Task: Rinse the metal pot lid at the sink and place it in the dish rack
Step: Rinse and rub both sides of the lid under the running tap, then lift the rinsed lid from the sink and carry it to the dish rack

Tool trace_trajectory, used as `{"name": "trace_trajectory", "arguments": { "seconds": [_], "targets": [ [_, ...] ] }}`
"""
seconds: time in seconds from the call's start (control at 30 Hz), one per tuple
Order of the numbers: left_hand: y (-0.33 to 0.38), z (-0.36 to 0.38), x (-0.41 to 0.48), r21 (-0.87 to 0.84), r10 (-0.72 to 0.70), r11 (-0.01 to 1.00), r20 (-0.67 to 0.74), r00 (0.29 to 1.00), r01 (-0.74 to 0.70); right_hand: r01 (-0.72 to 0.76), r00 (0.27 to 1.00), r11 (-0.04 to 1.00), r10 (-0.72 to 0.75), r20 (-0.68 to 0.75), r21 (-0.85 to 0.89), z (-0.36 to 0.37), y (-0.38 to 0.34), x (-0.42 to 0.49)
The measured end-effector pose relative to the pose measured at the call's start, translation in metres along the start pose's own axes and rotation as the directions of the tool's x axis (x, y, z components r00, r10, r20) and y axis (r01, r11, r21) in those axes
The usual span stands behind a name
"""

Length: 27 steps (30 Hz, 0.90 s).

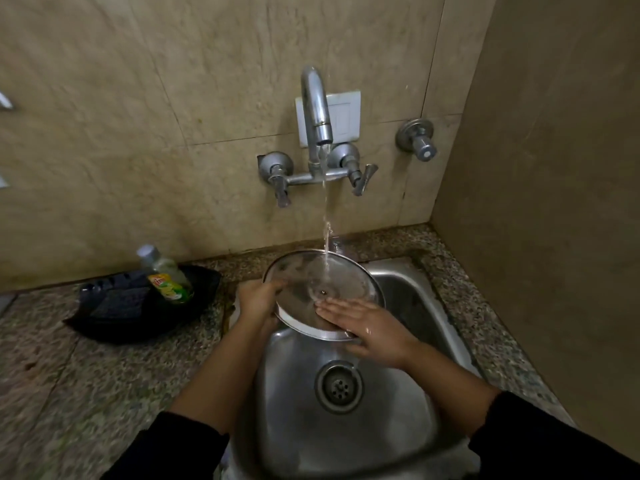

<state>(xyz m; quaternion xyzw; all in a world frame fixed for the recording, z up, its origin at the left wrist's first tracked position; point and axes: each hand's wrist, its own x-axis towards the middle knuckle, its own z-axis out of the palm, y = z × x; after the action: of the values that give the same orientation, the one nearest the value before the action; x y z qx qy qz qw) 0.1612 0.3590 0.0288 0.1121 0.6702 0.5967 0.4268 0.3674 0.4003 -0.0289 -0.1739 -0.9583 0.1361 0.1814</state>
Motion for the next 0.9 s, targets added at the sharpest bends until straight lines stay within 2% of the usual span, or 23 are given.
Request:
{"name": "trace_trajectory", "arguments": {
  "seconds": [0.03,0.1,0.17,0.23,0.3,0.4,0.5,0.6,0.63,0.67,0.77,0.9],
  "targets": [
    [-0.002,0.001,-0.002,-0.018,-0.077,0.997,0.016,0.997,0.077,0.016,0.995,1.0,-0.016,-0.097,-0.003,-0.003,0.003,0.0],
    [-0.001,0.001,-0.007,-0.076,-0.201,0.975,0.078,0.976,0.207,-0.039,0.977,0.996,0.054,-0.208,0.078,-0.014,0.009,0.006],
    [0.005,0.004,-0.016,-0.084,-0.272,0.955,0.125,0.954,0.283,-0.205,0.939,0.926,0.278,-0.204,0.317,-0.028,0.008,0.018],
    [0.006,0.005,-0.021,-0.027,-0.266,0.962,0.148,0.952,0.273,-0.339,0.809,0.692,0.56,-0.178,0.637,-0.036,0.008,0.033],
    [0.008,0.002,-0.033,-0.04,-0.206,0.975,0.214,0.955,0.219,-0.329,0.68,0.465,0.721,-0.135,0.822,-0.037,0.012,0.044],
    [-0.01,-0.013,-0.013,-0.115,-0.163,0.975,0.227,0.96,0.192,-0.268,0.573,0.233,0.819,-0.04,0.935,-0.035,0.011,0.055],
    [-0.014,-0.029,-0.001,-0.142,-0.096,0.981,0.234,0.968,0.132,-0.182,0.498,-0.014,0.861,0.105,0.983,-0.031,0.017,0.057],
    [-0.003,-0.028,-0.004,-0.071,0.045,0.997,0.162,0.986,-0.034,-0.135,0.439,-0.13,0.881,0.177,0.982,-0.036,0.028,0.052],
    [0.002,-0.025,-0.006,-0.079,0.077,0.995,0.172,0.982,-0.064,-0.128,0.421,-0.13,0.891,0.173,0.983,-0.04,0.031,0.052],
    [0.008,-0.02,-0.009,-0.091,0.105,0.992,0.176,0.979,-0.09,-0.143,0.389,-0.073,0.913,0.124,0.987,-0.045,0.034,0.052],
    [0.022,-0.008,-0.017,-0.113,0.17,0.982,0.151,0.974,-0.154,-0.215,0.347,0.197,0.931,-0.114,0.957,-0.069,0.039,0.067],
    [0.028,-0.005,-0.025,-0.121,0.212,0.973,0.117,0.97,-0.198,-0.259,0.435,0.422,0.854,-0.285,0.869,-0.11,0.035,0.106]
  ]
}}
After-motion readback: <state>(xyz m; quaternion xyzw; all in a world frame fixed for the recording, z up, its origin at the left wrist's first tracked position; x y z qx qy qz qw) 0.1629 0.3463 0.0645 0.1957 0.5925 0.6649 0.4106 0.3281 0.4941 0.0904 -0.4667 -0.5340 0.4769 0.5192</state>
